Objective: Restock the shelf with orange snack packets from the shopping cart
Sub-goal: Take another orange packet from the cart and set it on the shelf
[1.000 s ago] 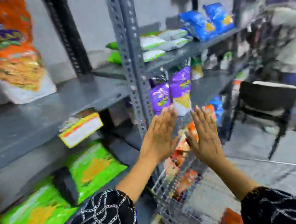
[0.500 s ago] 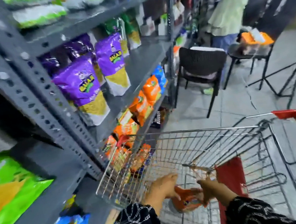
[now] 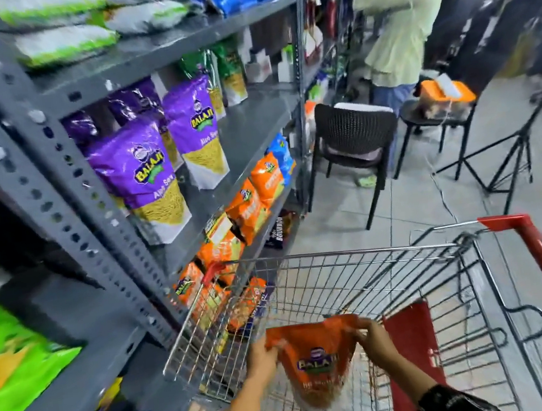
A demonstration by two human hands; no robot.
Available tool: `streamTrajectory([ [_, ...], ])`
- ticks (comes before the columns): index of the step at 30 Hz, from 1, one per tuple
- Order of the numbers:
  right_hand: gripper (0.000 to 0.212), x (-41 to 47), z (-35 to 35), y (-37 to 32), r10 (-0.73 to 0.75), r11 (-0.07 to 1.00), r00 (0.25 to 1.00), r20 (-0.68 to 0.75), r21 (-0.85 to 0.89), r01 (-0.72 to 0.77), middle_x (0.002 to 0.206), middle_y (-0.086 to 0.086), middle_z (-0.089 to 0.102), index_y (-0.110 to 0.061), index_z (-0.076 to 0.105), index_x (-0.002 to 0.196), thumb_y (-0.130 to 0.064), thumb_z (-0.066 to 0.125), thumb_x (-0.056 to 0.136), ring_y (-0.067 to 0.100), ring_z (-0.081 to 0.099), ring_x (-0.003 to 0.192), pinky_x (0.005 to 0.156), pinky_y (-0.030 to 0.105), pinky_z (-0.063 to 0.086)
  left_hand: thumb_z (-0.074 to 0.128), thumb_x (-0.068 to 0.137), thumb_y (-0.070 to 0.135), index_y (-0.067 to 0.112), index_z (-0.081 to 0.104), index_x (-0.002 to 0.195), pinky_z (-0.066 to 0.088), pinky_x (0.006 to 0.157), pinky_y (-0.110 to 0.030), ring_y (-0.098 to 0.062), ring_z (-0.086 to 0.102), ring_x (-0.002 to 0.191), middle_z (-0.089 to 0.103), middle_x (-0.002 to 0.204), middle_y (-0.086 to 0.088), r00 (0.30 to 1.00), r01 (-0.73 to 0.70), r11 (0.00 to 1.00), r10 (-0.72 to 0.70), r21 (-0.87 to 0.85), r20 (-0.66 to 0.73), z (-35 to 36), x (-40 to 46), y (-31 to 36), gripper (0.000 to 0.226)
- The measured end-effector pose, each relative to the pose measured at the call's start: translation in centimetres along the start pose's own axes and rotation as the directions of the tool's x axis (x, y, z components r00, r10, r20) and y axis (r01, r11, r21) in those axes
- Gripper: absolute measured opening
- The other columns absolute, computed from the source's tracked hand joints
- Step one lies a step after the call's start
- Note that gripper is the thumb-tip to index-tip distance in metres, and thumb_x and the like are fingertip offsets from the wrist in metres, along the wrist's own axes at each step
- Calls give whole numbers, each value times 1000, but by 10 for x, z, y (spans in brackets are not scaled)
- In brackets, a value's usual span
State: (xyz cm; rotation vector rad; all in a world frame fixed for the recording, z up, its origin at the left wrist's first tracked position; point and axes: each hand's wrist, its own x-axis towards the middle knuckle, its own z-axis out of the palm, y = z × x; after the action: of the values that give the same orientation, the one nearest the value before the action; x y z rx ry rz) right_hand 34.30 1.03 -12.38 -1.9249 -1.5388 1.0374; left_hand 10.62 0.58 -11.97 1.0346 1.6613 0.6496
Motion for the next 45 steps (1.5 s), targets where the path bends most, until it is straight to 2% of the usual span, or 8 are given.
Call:
streamTrajectory([
  [6, 12, -12, 3, -89, -33, 965, 979, -203, 249, 84, 84, 10, 66, -14, 55, 86, -25, 55, 92, 27, 61, 82, 73, 42, 50, 45, 97, 29, 3, 46, 133, 43, 105, -50, -35, 53, 122, 55, 132, -20, 972, -144, 969, 101, -201, -212, -38, -34, 55, 44],
  [10, 11, -33, -9, -161, -200, 901, 915, -350, 302, 312, 74, -6, 61, -26, 54, 87, -27, 48, 96, -4, 63, 70, 57, 12, 44, 38, 100, 30, 4, 48, 133, 40, 104, -41, -33, 51, 126, 55, 136, -20, 854, -317, 945, 251, -73, -456, -72, -68, 104, 43],
  [13, 22, -48, -24, -219, -306, 843, 824, -476, 266, 467, 64, -14, 53, -30, 43, 74, -26, 46, 96, -18, 54, 63, 51, 7, 34, 37, 100, 29, 7, 54, 128, 45, 94, -39, -33, 57, 118, 62, 128, -19, 700, -450, 892, 378, 37, -606, -97, -94, 143, 39],
  [18, 17, -94, -47, -328, -385, 692, 630, -675, 240, 681, 75, 1, 53, -17, 48, 83, -29, 42, 93, 12, 47, 72, 64, 31, 33, 35, 98, 34, 10, 62, 115, 47, 77, -40, -39, 64, 96, 70, 105, -24, 397, -657, 740, 503, 145, -768, -164, -164, 206, 40],
  [21, 20, -134, -57, -397, -411, 568, 512, -754, 227, 791, 68, -6, 47, -11, 47, 80, -24, 44, 95, 4, 38, 67, 61, 24, 24, 37, 96, 28, 6, 64, 102, 35, 72, -40, -43, 61, 82, 68, 88, -29, 190, -759, 606, 556, 238, -809, -215, -220, 240, 35],
  [29, 31, -203, -82, -560, -418, 305, 309, -854, 188, 934, 75, 8, 53, 5, 54, 85, -24, 47, 96, 9, 40, 68, 60, 26, 23, 39, 98, 29, 7, 63, 106, 44, 75, -42, -41, 63, 93, 70, 101, -25, -143, -779, 455, 541, 431, -829, -334, -330, 318, 33],
  [34, 26, -216, -74, -648, -442, 176, 270, -855, 213, 961, 73, 6, 51, -10, 52, 79, -30, 48, 94, 13, 42, 70, 60, 30, 23, 39, 99, 33, 10, 63, 103, 31, 59, -28, -31, 65, 83, 73, 99, -15, -310, -670, 477, 517, 569, -798, -412, -358, 349, 33],
  [45, 28, -163, -1, -764, -598, 73, 311, -739, 337, 939, 56, -13, 37, -20, 38, 74, -36, 45, 96, 6, 37, 52, 48, 28, 19, 38, 99, 36, 8, 60, 92, 37, 61, -36, -37, 63, 84, 72, 93, -18, -410, -520, 589, 463, 618, -786, -527, -313, 360, 36],
])
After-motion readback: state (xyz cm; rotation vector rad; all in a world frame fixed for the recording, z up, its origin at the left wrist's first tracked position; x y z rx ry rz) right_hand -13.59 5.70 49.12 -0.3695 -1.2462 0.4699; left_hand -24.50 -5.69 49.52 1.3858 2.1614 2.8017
